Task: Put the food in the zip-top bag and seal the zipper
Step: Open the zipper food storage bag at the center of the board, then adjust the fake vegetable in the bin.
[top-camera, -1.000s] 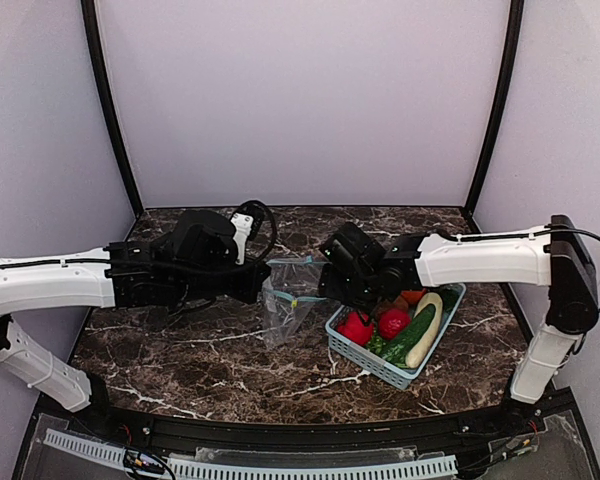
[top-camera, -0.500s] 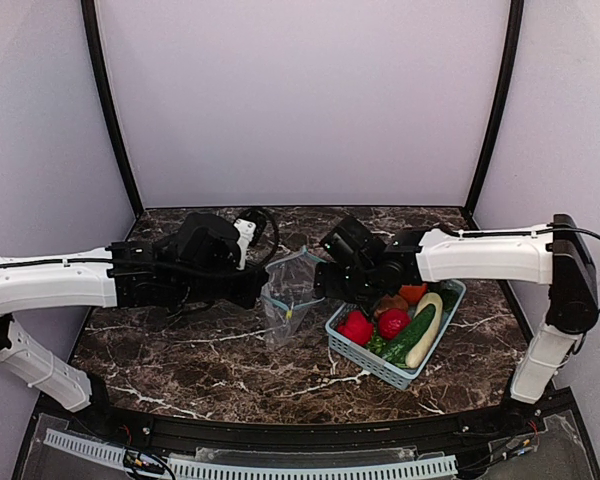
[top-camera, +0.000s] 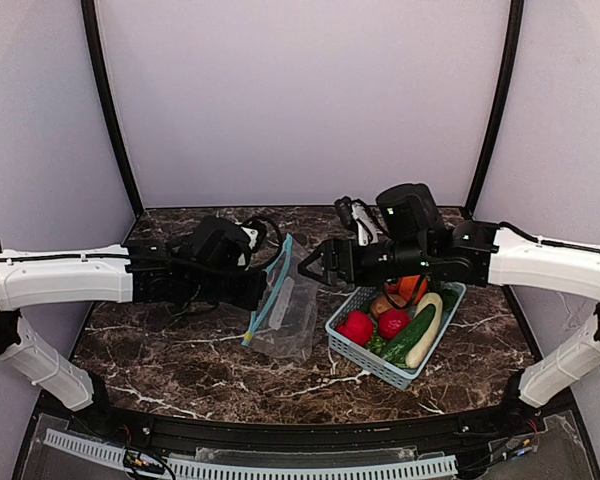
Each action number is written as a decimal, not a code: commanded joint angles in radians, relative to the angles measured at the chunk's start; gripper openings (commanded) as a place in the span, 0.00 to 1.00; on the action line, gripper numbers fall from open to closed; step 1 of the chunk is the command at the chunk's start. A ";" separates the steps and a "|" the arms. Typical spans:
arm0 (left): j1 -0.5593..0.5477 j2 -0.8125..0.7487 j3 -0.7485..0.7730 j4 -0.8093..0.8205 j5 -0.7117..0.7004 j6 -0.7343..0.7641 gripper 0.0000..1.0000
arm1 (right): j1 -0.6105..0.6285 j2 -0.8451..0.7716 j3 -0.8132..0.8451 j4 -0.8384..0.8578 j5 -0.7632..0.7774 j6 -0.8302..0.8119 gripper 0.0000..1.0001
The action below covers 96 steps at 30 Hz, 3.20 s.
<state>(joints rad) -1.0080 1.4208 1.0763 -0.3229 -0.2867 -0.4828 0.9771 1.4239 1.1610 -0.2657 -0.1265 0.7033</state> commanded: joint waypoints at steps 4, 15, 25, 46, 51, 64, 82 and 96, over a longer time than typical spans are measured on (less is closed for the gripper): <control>0.014 -0.041 -0.015 0.015 0.048 -0.014 0.01 | -0.020 -0.156 -0.086 -0.017 0.066 0.054 0.94; 0.021 -0.137 0.075 -0.304 -0.149 0.099 0.01 | -0.166 -0.302 -0.156 -0.533 0.397 0.277 0.78; 0.026 -0.175 -0.031 -0.271 -0.076 0.049 0.01 | -0.410 -0.374 -0.301 -0.582 0.332 0.203 0.61; 0.026 -0.202 -0.108 -0.190 -0.019 -0.002 0.01 | -0.577 -0.063 -0.244 -0.381 0.226 0.073 0.47; 0.026 -0.203 -0.110 -0.187 -0.019 0.000 0.01 | -0.575 -0.001 -0.241 -0.387 0.258 0.110 0.52; 0.026 -0.233 -0.122 -0.182 -0.023 -0.004 0.01 | -0.558 0.073 -0.281 -0.332 0.232 0.167 0.57; 0.026 -0.261 -0.122 -0.194 -0.042 0.002 0.01 | -0.523 -0.198 -0.237 -0.429 0.425 0.151 0.29; 0.027 -0.260 -0.124 -0.192 -0.032 -0.004 0.01 | -0.479 -0.316 -0.091 -0.417 0.496 -0.064 0.30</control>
<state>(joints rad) -0.9855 1.1786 0.9665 -0.5034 -0.3149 -0.4820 0.4736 1.1229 1.0073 -0.6971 0.3382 0.7273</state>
